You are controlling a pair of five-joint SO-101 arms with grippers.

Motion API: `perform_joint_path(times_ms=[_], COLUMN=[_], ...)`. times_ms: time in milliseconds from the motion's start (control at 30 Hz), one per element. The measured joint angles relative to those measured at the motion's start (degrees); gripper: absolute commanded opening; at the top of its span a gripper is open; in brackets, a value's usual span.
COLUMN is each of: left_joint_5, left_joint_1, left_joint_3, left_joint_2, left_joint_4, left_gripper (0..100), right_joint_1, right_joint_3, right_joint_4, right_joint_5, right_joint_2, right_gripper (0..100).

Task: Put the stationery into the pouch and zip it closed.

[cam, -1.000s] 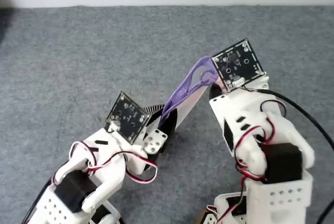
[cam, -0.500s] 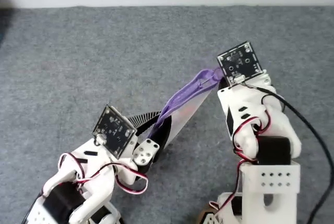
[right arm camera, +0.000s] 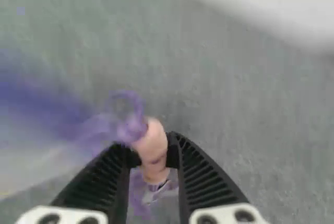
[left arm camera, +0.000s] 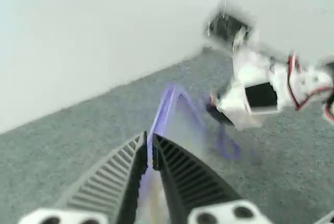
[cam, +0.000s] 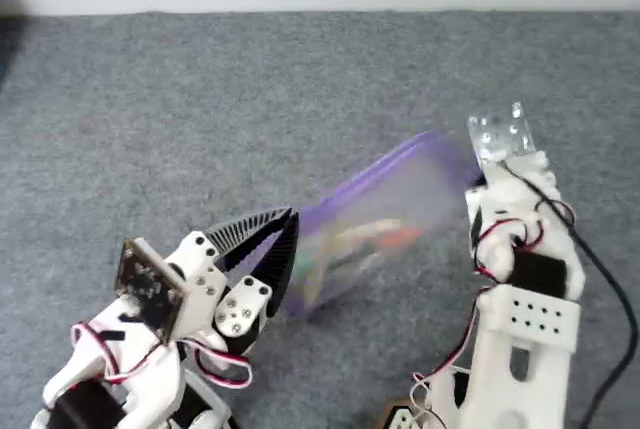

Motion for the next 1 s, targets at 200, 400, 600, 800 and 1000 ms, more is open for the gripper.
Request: perform_joint_path(times_ms=[200,400,600,800,1000], left_joint_5=[-0.1,-0.1,0.0,-1.2,-1.5], left_joint_1=[0.0,-0.2,-0.2,-8.4,-15.1], left_joint_3=[-0.1,-0.1,-0.1,-0.1,-0.1], left_joint_2=[-1.1,-1.9,-1.9,-1.9,-1.9], left_joint_4=[0.0,0.0,0.0,-2.6,-8.9], left_gripper=[1,1,1,10,20], right_joint_1=[4.2,3.8,-2.0,-10.0,-22.6], right_joint_3=[4.1,4.3,2.9,2.9,2.9], right_joint_4=[-0.7,-0.7,-0.7,-0.7,-0.7], right_joint_5=[0.0,-0.2,-1.8,-1.8,-1.8], right_joint_2=[-0.2,-0.8,-6.2,-16.9,-30.9], right_gripper=[0.8,0.8,0.8,0.8,0.8])
